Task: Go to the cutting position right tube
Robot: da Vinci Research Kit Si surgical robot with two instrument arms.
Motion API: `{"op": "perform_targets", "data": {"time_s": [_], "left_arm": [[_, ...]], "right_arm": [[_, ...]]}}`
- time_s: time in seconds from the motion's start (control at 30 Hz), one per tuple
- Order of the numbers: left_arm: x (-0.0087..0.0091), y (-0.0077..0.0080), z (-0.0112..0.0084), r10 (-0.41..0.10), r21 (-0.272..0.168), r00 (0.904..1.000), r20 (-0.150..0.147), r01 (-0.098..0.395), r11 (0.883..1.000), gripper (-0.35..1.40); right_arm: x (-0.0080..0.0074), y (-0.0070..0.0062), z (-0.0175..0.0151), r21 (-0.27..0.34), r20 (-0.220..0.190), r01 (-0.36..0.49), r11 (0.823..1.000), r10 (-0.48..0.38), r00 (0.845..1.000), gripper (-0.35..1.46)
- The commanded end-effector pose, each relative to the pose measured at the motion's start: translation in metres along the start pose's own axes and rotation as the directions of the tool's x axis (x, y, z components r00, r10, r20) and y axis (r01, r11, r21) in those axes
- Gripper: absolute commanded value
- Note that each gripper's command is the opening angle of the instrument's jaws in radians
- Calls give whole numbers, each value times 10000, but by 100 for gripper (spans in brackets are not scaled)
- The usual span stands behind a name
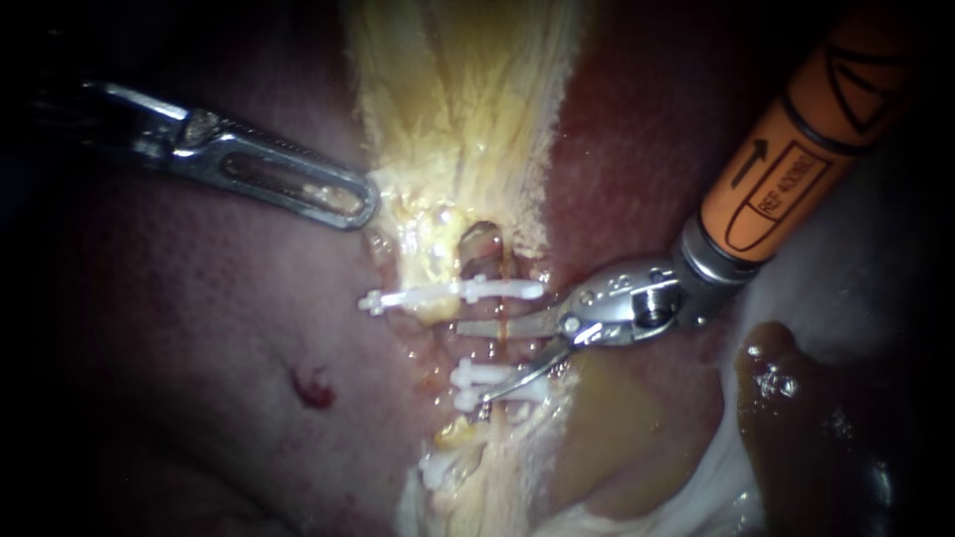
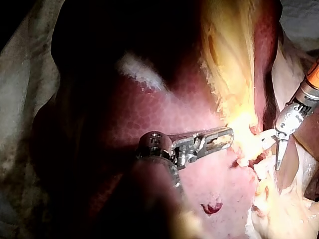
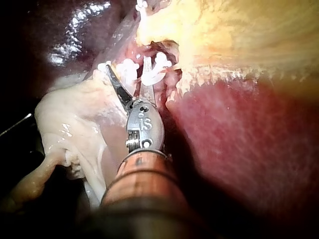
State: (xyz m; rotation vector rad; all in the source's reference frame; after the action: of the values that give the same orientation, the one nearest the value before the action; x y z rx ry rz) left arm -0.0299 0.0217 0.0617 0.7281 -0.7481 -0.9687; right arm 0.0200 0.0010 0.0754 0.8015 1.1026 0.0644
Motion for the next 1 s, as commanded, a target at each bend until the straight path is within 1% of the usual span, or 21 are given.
{"op": "perform_targets", "data": {"time_s": [0.03, 0.17, 0.4, 0.6, 0.7, 0.83, 1.0], "left_arm": [[-1, 0, 1, -2, 1, 10000, 3, 2, 10000, -35], [-1, 0, 1, -3, 0, 10000, 3, 3, 10000, -35], [-1, 1, 1, -2, 1, 10000, 2, 2, 10000, -35], [-2, 2, 2, -2, 1, 10000, 2, 2, 10000, -35], [-2, 3, 2, -2, 1, 10000, 2, 2, 10000, -35], [-2, 5, 2, -1, 2, 10000, 2, 1, 10000, -35], [-2, 5, 2, -1, 2, 10000, 2, 1, 10000, -35]], "right_arm": [[1, 2, 2, -8, -70, -22, 10000, 22, 10000, 133], [4, 5, 8, -22, -190, 91, 10000, -91, 9998, 133], [10, 6, 15, 76, -710, 209, 9998, -203, 9973, 135], [16, -1, 19, 467, -683, 581, 9972, -549, 9962, 130], [19, -4, 21, 630, -784, 671, 9958, -621, 9950, 128], [23, -6, 25, 698, -1013, 724, 9949, -651, 9927, 128], [28, -4, 33, 639, -1020, 705, 9955, -638, 9927, 128]]}}
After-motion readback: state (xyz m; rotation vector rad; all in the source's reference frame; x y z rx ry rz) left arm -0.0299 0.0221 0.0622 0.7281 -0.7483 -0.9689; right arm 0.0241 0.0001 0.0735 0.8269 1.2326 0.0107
